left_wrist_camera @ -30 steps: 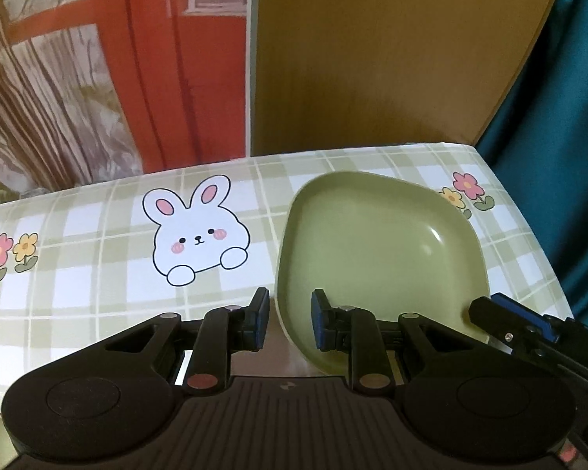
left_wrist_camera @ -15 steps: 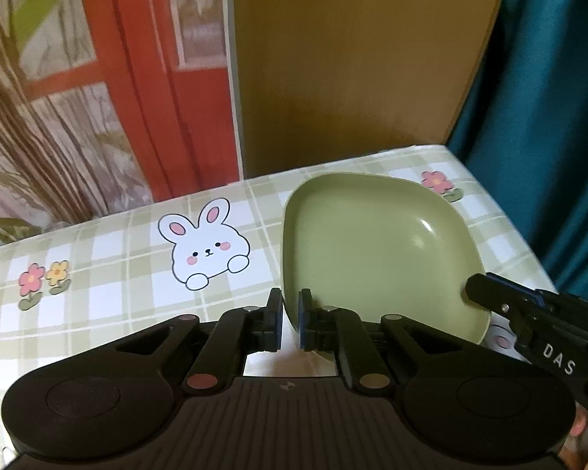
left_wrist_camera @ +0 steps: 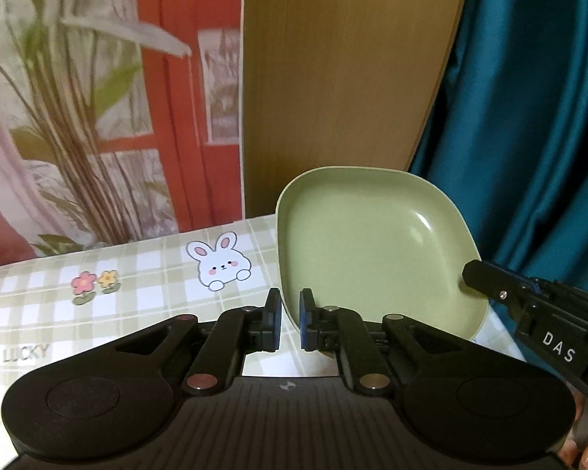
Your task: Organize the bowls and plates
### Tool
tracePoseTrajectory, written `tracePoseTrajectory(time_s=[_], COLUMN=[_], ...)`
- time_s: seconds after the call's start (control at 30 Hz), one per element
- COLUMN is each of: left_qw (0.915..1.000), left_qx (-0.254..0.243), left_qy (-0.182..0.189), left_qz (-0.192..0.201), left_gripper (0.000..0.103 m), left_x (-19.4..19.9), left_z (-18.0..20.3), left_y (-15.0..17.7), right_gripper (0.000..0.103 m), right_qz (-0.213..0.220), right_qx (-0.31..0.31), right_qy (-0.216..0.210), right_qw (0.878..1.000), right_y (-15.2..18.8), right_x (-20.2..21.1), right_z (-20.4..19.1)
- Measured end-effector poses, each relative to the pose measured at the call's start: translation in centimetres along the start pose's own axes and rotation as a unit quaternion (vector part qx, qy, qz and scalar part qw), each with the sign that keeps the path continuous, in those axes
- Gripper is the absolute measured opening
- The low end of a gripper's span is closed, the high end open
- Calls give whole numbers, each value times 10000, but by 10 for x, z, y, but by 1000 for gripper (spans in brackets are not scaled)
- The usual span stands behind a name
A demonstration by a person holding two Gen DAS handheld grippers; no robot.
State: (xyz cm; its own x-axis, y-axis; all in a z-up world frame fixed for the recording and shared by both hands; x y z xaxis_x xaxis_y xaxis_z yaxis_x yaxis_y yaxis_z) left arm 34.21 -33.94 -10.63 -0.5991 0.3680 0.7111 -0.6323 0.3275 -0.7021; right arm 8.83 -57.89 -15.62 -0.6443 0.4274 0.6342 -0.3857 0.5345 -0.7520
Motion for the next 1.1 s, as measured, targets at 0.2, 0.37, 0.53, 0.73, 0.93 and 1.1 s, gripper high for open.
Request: tracePoseTrajectory(time_s=[0.2,0.37,0.53,0.73,0.93,1.1], left_qw=[9998,9996,9994,9985,9962,9940], left_qx=[-65,-12,94,345,601,756], left_qy=[-66,-129,-204,-399,-610,-773], left_qz=[202,251,263,133,155,162], left_gripper=[11,12,12,12,12,12], left_x=[60,98,128,154,167,156], left_z=[0,-10,-36,-77,-126,-161], left_y=[8,26,52,79,96,106], right_gripper=[8,8,8,8,8,8], right_qz=[311,447,472,254,21,-186], right_qx=[114,80,180,260,511,642], right_qy=[-178,-357,-515,-801,-1050,-1100], right_qw=[9993,9983,9974,9961,9932,9917], right_y=[-13,-10,7,40,65,83], right_x=[58,96,122,132,128,111], right_z=[-30,-53,-84,-131,-189,-226])
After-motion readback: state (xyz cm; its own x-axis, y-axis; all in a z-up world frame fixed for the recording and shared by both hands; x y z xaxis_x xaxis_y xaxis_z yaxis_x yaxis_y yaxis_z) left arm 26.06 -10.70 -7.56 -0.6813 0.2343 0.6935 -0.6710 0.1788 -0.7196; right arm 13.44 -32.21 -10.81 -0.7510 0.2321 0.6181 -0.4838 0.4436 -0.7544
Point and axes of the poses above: each gripper's, at about its wrist camera, not at the fingertips, and x roughly against the way its jaws point, z to its right, y to its underside, the point moved 8 cm from there along -x, roughly the way its jaws point, and after that the axes turned 1 degree about z, right-handed, at the moved point
